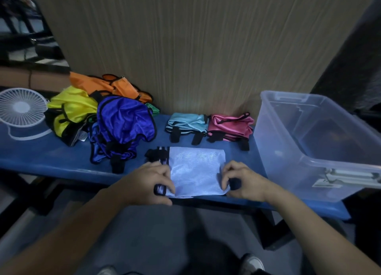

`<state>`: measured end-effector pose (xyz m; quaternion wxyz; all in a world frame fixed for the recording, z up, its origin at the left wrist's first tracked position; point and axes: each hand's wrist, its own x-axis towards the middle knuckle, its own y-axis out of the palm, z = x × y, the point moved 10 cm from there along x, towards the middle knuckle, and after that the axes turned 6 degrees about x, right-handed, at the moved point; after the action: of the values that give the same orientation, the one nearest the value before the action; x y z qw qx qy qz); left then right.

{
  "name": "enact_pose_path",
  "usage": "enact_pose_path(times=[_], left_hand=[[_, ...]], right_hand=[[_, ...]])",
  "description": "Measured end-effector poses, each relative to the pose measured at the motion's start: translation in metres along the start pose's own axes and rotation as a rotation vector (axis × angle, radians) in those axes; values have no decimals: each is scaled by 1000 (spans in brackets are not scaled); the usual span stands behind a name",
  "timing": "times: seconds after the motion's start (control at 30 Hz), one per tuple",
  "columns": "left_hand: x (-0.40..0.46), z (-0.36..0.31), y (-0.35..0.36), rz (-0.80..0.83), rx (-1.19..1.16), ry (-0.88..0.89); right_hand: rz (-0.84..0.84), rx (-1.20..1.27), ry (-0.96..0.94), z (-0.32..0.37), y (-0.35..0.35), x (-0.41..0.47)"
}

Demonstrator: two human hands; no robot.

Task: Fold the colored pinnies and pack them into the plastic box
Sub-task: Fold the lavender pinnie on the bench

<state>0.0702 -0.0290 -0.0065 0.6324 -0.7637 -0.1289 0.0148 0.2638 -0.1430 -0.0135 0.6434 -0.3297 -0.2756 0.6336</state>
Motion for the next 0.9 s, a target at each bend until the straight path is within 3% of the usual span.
enact_pose_path(times=[0.13,0.27,0.4,0.57,0.77,0.9], left_hand=[[1,-2,-8,-59,-38,4],[7,-3,-33,-256,-99,-11],[19,19,-53,-427,-85,-155],[46,51,-31,-283,-154,-343],[57,75,16,113,-67,-358],[55,85,14,148,-78,-394]], right_hand=[[-19,-142,44,4,-5,1],[-197,-113,54,11,-21,7],[-379,-120,37,11,-39,19],[-348,-73,54,-4,-33,40],[-145,-48,121,-32,-10,50],[-150,28,158,-44,-16,49]])
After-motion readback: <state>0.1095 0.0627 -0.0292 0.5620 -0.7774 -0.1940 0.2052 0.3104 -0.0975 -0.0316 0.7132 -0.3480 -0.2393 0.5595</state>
